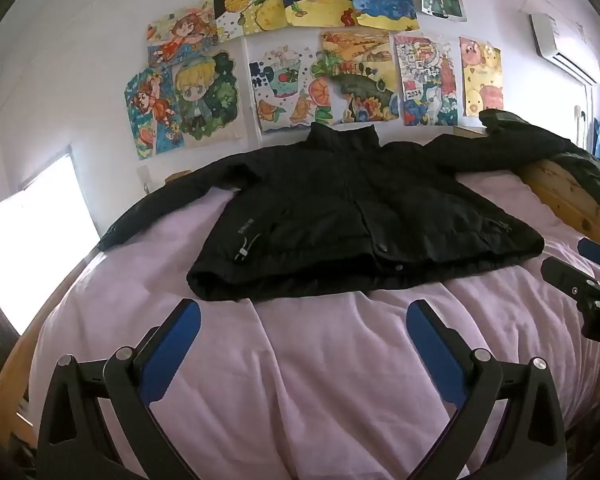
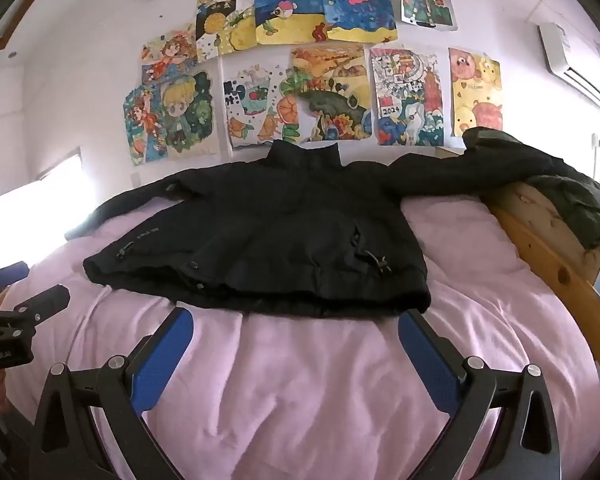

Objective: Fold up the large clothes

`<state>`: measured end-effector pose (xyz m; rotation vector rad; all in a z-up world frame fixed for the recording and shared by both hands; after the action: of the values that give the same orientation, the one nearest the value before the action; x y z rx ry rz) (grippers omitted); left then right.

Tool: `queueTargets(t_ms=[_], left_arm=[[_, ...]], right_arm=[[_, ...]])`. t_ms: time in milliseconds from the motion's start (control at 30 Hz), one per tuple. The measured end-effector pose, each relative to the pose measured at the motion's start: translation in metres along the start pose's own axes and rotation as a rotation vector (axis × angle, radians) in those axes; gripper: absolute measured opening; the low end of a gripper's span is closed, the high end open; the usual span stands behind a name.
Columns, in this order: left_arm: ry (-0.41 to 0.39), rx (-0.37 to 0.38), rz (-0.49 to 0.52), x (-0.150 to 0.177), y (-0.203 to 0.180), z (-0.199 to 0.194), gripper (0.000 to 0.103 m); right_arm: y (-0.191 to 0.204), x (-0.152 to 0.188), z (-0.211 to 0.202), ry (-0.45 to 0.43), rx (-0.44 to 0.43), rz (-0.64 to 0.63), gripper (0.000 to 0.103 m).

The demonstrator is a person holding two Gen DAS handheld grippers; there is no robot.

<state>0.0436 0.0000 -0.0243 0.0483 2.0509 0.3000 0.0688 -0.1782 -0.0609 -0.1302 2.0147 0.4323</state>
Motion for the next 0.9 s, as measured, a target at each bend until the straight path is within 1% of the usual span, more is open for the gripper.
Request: queueTargets(t_ms=[233, 333, 433, 900], left_arm=[[0.009, 0.01, -0.004, 0.001, 0.0006, 0.0014, 0.101], [0.0, 0.01, -0.004, 0.0011, -0.0005, -0.0007, 0.101], [-0.001, 0.012, -0.006, 0.0023, -0.0004, -0.0018, 0.101], [0.0, 0.008, 0.003, 0.0008, -0.001, -0.0005, 0.101]], right_arm=[[-0.0014, 0.0006, 0.0009, -0.005, -0.007, -0.002, 0.103], [-0.0001, 0.0017, 0.0007, -0.007, -0.011, -0.008, 0.103], [-0.0032, 0.0017, 0.0018, -0.002, 0.002, 0.006, 0.103], [-0.0009, 0.0011, 0.0018, 0.001, 0.003, 0.01, 0.103]])
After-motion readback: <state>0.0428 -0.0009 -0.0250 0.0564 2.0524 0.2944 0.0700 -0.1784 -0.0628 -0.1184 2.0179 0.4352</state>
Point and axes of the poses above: each gripper's, at about its wrist camera, not at the fingertips, and z roughly the way its jaws point, y to its left, x to its underside, the point moved 5 cm from there along z, roughly the way its jaws point, and after that the axes turned 11 degrees about -x, right-handed, at the moved point
